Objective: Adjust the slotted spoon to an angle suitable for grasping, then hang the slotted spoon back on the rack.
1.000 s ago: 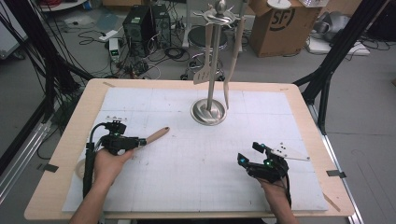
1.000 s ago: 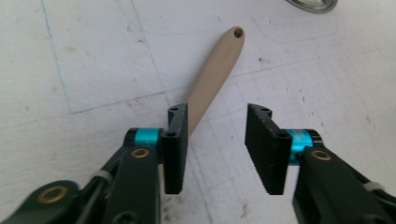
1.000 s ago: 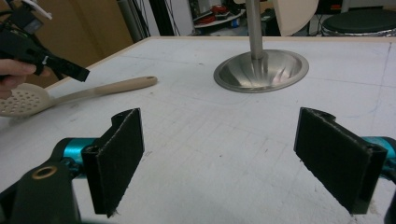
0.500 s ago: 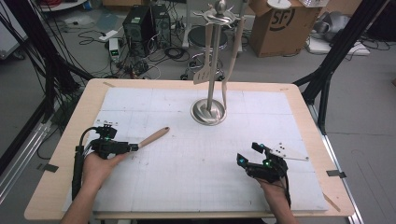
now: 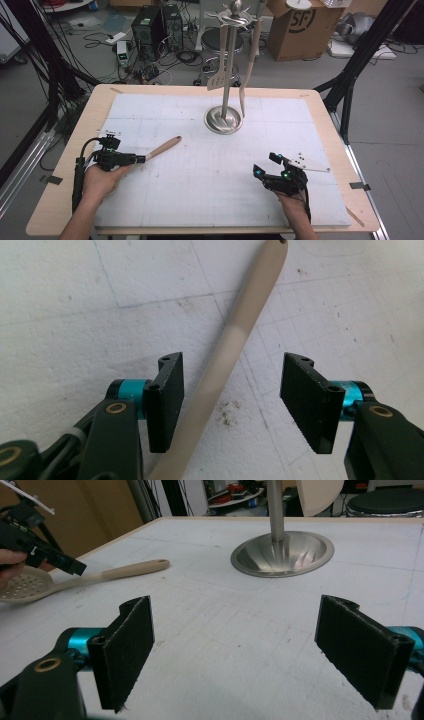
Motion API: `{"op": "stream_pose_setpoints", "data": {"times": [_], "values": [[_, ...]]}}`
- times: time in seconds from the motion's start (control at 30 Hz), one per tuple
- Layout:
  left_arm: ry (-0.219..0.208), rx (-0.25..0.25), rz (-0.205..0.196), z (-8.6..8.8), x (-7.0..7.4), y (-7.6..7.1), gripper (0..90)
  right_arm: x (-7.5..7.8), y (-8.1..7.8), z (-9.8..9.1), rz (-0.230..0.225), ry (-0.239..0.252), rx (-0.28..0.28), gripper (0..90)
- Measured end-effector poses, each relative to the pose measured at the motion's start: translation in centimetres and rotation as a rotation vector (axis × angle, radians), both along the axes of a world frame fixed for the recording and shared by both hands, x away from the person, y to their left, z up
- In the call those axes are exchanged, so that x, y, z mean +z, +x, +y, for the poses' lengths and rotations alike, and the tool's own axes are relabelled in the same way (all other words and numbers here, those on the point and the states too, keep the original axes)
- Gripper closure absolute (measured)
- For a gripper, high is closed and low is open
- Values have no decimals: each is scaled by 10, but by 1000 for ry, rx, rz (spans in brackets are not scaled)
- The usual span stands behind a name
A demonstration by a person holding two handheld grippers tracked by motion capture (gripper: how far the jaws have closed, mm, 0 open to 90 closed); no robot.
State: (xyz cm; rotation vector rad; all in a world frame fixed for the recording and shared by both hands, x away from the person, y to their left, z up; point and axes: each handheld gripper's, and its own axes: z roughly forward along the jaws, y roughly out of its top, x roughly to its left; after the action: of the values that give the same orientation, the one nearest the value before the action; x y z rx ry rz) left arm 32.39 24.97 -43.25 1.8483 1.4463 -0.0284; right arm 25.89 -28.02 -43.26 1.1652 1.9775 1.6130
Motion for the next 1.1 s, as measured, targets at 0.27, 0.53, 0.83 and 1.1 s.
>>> {"op": "stream_pose_setpoints", "data": {"times": [0.27,0.53,0.83,1.1], "values": [[-33,5,14,3,-2,2,435,1,0,-1,-9,4,-6,150],[-24,-7,12,1,-3,3,433,0,0,1,-5,-3,-1,150],[14,-39,17,-4,-3,4,447,0,0,0,-7,0,-3,150],[120,-77,22,-16,-8,6,476,0,0,0,-1,0,-2,150]]}}
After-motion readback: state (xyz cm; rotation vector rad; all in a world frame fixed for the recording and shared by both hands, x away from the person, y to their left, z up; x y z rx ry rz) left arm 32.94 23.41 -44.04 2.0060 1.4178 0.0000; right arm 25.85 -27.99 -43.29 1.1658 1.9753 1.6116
